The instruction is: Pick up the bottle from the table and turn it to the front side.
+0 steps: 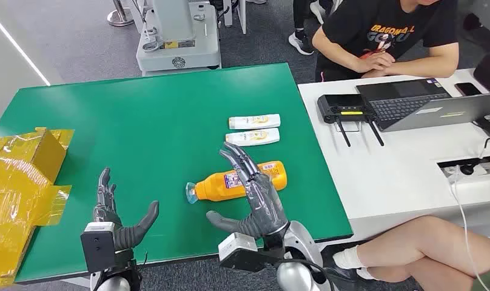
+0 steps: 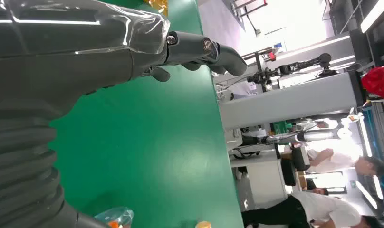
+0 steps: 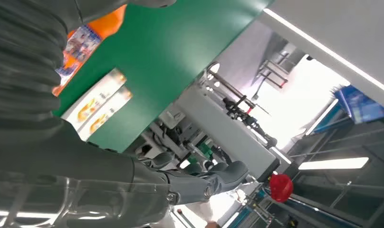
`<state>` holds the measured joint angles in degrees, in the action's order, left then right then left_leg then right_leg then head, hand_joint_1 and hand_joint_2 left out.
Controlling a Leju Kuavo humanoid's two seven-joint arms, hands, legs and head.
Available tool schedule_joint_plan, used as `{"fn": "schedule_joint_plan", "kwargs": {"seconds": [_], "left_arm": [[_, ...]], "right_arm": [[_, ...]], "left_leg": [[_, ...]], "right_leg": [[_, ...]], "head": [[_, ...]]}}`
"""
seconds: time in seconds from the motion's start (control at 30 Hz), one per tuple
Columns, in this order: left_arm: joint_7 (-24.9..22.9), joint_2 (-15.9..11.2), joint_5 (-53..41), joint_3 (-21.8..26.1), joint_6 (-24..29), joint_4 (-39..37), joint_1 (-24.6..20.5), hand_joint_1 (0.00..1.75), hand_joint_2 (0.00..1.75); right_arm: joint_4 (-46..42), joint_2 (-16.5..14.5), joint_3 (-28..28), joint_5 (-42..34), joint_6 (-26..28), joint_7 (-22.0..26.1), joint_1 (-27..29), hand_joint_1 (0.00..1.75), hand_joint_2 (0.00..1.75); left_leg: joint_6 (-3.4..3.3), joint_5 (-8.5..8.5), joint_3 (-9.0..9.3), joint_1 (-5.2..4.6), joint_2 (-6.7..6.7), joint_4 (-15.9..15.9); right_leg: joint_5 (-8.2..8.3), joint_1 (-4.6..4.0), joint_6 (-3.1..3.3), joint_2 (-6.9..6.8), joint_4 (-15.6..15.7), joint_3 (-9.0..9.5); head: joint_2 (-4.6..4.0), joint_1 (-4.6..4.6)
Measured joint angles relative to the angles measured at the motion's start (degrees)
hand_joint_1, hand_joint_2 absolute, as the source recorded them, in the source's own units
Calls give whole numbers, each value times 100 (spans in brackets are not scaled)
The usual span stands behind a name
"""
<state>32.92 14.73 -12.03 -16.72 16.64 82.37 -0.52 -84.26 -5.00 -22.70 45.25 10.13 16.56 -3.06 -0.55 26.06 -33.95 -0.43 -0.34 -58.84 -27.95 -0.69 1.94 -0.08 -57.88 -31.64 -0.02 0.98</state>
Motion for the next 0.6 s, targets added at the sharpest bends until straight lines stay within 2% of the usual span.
{"fn": "schedule_joint_plan", "kwargs": {"seconds": [0.07, 0.4, 0.6], "left_arm": [[20, 0, 19, 0, -38, -18, -3, 0, 175], [237, -2, 257, 0, -249, -376, -213, 0, 175], [326, 4, 411, 0, -249, -624, -417, 0, 175]], "right_arm": [[38, 110, 44, 34, -80, 18, -59, 0, 175], [331, 1228, 184, 69, -820, 102, -574, 0, 175], [655, 1693, 115, -160, -1512, 213, -1293, 0, 175]], "left_leg": [[-1, 0, 0, 0, 0, -1], [-6, -3, -2, -3, 0, -7], [-17, -10, -2, -4, 6, -7]], "right_leg": [[1, 1, -1, 0, 0, 0], [9, 9, -9, 2, 0, 0], [16, 9, -16, 7, 0, 0]], "head": [[0, -1], [0, -1], [0, -1]]}}
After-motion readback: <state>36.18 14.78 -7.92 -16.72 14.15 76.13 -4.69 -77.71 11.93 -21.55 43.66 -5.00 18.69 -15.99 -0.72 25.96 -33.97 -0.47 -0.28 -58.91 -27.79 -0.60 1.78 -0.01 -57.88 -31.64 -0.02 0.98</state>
